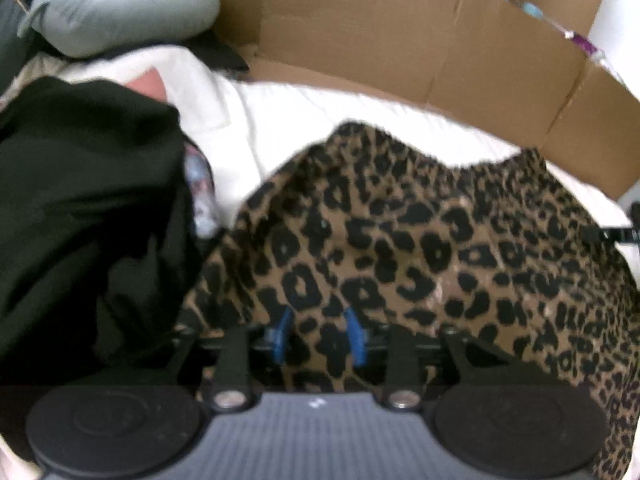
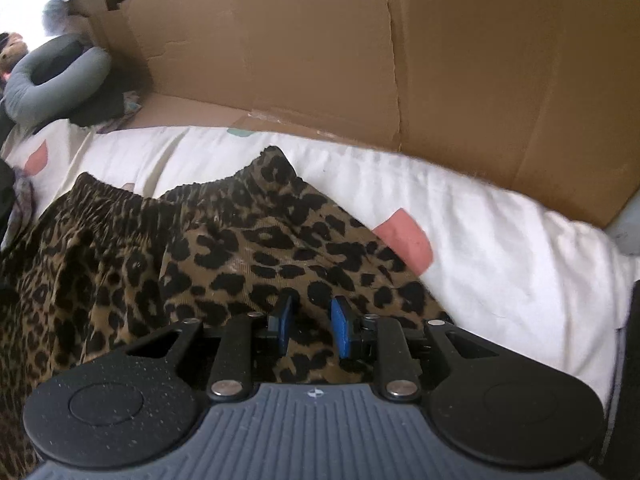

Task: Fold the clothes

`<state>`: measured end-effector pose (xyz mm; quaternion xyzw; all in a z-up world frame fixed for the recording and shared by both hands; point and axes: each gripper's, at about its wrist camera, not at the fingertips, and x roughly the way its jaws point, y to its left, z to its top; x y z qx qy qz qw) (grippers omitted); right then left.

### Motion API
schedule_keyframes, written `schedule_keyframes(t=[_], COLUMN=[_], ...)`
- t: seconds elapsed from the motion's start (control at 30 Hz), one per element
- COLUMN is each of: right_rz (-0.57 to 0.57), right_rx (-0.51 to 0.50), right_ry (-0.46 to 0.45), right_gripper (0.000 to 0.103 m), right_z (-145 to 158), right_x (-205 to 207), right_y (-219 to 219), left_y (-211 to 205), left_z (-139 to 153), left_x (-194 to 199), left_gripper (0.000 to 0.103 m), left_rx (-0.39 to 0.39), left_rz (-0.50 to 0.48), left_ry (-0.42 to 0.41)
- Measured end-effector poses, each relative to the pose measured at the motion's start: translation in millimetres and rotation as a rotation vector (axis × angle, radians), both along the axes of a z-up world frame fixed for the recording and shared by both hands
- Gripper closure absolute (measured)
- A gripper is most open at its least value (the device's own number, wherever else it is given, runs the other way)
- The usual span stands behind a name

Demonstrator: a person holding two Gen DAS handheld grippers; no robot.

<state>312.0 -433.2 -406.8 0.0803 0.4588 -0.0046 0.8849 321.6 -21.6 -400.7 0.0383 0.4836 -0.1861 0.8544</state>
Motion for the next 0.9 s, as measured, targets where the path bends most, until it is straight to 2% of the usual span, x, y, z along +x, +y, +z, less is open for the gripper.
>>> schedule_keyframes(t=[0.1, 0.2, 0.43, 0.57, 0.67, 0.8, 0.9], right_rz=[-0.017, -0.034, -0.095, -0.111, -0.068, -0.009, 0.027], right_rx=[0.01, 0.013, -0.025, -0.004, 0.042, 0.042, 0.016], right_ry=[0.015, 0.019, 0.022, 0.025, 0.013, 0.034, 0.067], right_gripper=[0.075, 0.075, 0.075, 0.074, 0.074, 0.073, 0.066], right_z=[-11, -19, -18, -9, 1, 4, -3], right_x=[7, 11, 10, -1, -14, -33, -50], right_y=[1, -1, -18, -31, -31, -24, -17], left_y=[2, 10, 40, 55, 62, 74, 82], left_z=[-8, -9, -4, 0, 4, 1, 0], left_x=[-3, -6, -14, -25, -34, -43, -50], left_gripper=[0.066, 0.066, 0.065, 0.065, 0.065, 0.065, 0.065], left_rx=[0.039, 0.034, 0.049, 0.088, 0.144, 0.189, 0.201], left_rz=[-0.005, -0.003, -0.011, -0.009, 0.01, 0.045, 0.074], left_ry=[0.009, 0.013, 0.017, 0.011, -0.015, -0.029, -0.033])
